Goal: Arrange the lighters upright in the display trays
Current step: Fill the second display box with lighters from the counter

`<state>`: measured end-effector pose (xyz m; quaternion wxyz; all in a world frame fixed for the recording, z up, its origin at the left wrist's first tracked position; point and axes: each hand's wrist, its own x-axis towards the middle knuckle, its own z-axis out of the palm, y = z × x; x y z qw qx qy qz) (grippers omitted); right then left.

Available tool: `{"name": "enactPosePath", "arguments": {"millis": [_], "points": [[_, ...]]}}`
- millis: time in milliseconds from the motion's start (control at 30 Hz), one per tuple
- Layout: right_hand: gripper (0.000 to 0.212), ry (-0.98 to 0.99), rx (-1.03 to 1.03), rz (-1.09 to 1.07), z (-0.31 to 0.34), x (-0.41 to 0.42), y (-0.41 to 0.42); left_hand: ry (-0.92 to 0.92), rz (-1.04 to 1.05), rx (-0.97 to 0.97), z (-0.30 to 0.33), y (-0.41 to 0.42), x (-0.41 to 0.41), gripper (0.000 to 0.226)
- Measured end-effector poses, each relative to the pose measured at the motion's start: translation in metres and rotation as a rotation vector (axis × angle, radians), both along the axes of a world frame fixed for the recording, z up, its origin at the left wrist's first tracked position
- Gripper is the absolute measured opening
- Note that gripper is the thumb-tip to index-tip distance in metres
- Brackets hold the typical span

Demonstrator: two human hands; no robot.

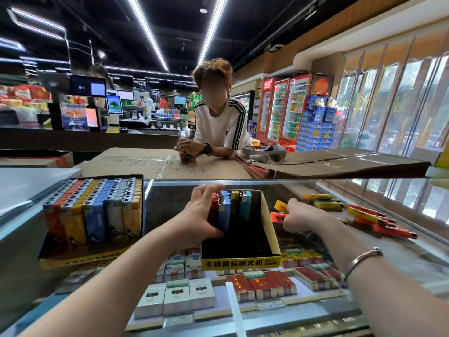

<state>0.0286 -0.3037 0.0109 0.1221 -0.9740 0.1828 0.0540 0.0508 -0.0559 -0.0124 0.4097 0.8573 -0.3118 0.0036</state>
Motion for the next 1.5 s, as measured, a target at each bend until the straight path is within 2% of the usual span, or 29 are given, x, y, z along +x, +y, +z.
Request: {"name": "enactPosePath", "arguments": {"millis": [67,167,300,400,500,700,767,867,1000,1100,1200,1333,1500], "points": [[0.052,0.044,0.048,0.048,0.005,0.005,0.006,0.013,0.002,0.039,0.003,0.003,0.001,0.093],[0.028,0.043,0.147,0.103,0.006,0.013,0.012,0.029,0.005,0.086,0.007,0.006,0.001,0.09],[0.025,0.035,0.286,0.131,0.007,0.022,0.016,0.022,-0.006,0.167,0.011,0.011,0.002,0.091],[0.024,-0.034,0.409,0.075,0.011,0.028,0.015,0.018,-0.009,0.204,0.013,0.016,0.002,0.095],[0.019,-0.2,0.624,0.007,0.009,0.031,0.012,0.013,-0.002,0.231,0.014,0.02,0.002,0.096],[0.026,-0.504,1.112,0.083,0.015,0.018,0.005,0.017,0.041,0.262,0.016,0.024,-0.002,0.094],[0.029,-0.52,1.277,0.162,0.019,0.01,0.009,0.013,0.07,0.263,0.018,0.024,-0.004,0.093],[0.044,-0.428,1.413,0.308,0.024,0.0,0.024,-0.004,0.124,0.293,0.019,0.023,-0.007,0.094],[0.05,-0.366,1.526,0.425,0.026,-0.007,0.044,-0.02,0.137,0.32,0.021,0.023,-0.008,0.094],[0.043,-0.394,1.575,0.451,0.026,-0.009,0.054,-0.013,0.122,0.303,0.025,0.023,-0.009,0.095],[0.033,-0.428,1.586,0.415,0.024,-0.007,0.059,-0.159,0.106,0.218,0.03,0.018,-0.013,0.086],[0.018,-0.486,1.678,0.29,0.02,-0.003,0.063,-0.406,0.084,0.078,0.033,0.006,-0.024,0.062],[0.02,-0.516,1.697,0.27,0.018,-0.003,0.067,-0.483,0.091,0.003,0.03,-0.004,-0.032,0.048]]}}
